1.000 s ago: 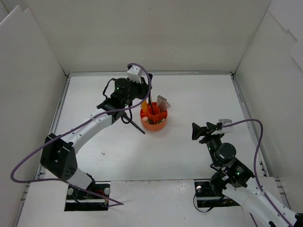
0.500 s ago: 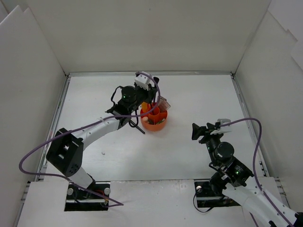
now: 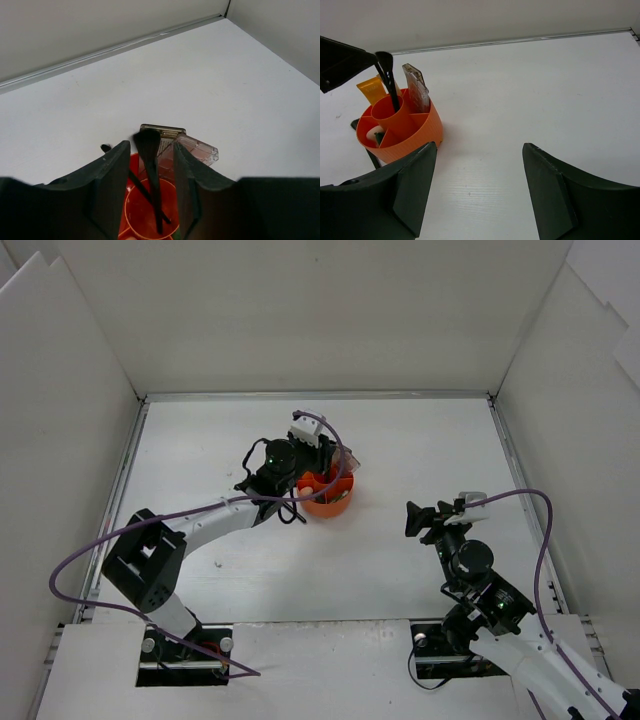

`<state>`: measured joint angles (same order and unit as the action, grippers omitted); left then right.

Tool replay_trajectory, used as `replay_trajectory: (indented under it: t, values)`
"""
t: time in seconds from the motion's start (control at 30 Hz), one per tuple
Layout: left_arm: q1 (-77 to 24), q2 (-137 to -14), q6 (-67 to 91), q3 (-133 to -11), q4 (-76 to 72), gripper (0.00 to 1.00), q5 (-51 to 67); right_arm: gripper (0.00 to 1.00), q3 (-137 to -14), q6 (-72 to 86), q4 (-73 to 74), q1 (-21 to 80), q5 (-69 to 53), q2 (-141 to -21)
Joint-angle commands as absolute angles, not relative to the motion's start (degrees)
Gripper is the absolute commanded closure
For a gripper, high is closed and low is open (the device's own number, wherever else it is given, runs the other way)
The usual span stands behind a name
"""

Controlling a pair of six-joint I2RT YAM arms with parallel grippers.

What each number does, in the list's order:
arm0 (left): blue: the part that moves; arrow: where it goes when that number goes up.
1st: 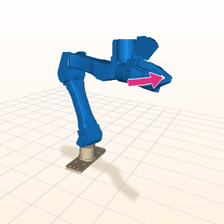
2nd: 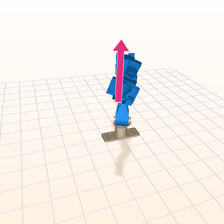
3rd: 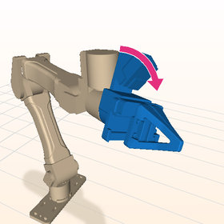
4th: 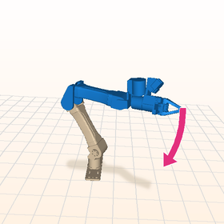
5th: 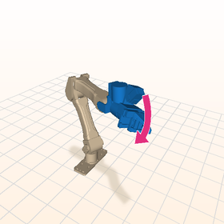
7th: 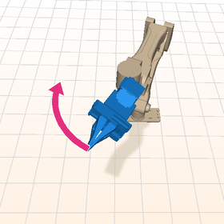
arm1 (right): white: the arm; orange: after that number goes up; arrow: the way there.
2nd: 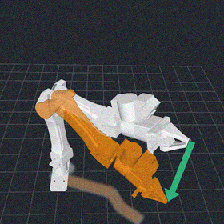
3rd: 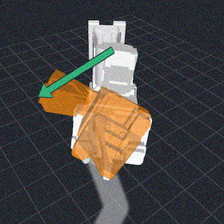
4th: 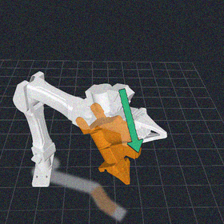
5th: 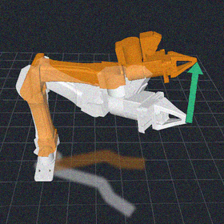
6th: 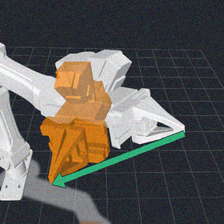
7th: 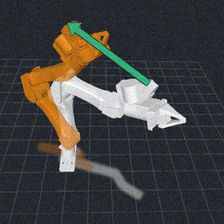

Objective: Organize the makeup

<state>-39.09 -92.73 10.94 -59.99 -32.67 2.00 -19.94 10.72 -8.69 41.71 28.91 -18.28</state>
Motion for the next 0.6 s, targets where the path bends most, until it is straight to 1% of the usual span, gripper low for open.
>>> replay_trajectory:
  t: [0.0, 0.03, 0.07, 0.1, 0.13, 0.2, 0.23, 0.3, 0.33, 0.37, 0.47, 0.5, 0.53, 0.57]
  values:
    - [-40.2, -89.4, 10.8, -60.6, -39.2, 0.64, 0.3, 0.33, -22.1, 11.3, -12.0, 41.9, 30.8, -18.9]
    - [-40.3, -89.2, 10.9, -60.6, -39.0, 0.61, -1.9, 0.33, -22.2, 11.5, -12.0, 41.9, 30.8, -18.8]
    - [-40.3, -88.7, 11.1, -60.5, -38.3, 0.53, -3.3, 0.33, -22.1, 11.5, -12.0, 41.9, 30.8, -18.9]
    - [-40.3, -88.3, 11.3, -60.4, -37.7, 0.5, -4.2, 0.33, -22.1, 11.6, -11.9, 41.9, 30.8, -18.7]
    - [-40.8, -87.5, 12.0, -60.2, -36.7, 0.44, -6.3, 0.33, -22.1, 11.7, -11.8, 42.0, 30.8, -18.8]
    - [-40.8, -85.7, 13.4, -59.8, -35.3, 0.37, -8.7, 0.33, -22.1, 11.8, -11.3, 42.0, 30.8, -18.5]
    - [-41.3, -83.3, 14.6, -59.4, -32.7, 0.24, -13.1, 0.33, -22.1, 11.8, -11.0, 41.9, 30.8, -18.2]
    - [-41.3, -80.1, 19.2, -59.2, -29.2, 0.16, -17.4, 0.33, -22.1, 11.7, -10.9, 41.9, 31.1, -17.9]
    - [-41.3, -76.6, 21.2, -59.2, -24.2, 0.1, -21.9, 0.33, -22.0, 11.7, -11.1, 41.9, 31.2, -17.8]
    - [-41.3, -75.0, 25.8, -59.2, -21.5, 0.01, -24.3, 0.33, -21.8, 11.6, -11.2, 42.0, 31.0, -17.7]
    - [-41.3, -68.7, 33.2, -60.6, -7.9, 0.0, -32.3, 0.33, -21.9, 11.1, -11.6, 42.1, 30.9, -18.2]
    - [-41.3, -67.5, 38.3, -61.1, -4.0, 0.01, -33.9, 0.33, -22.1, 10.8, -11.7, 41.9, 30.5, -18.5]
    - [-39.9, -65.8, 40.1, -62.4, 3.0, 0.0, -34.8, 0.33, -22.1, 10.6, -11.6, 41.9, 30.2, -19.0]
    - [-39.0, -65.2, 41.5, -63.3, 6.0, 0.0, -33.9, 0.33, -22.7, 10.5, -11.8, 42.1, 29.5, -20.0]
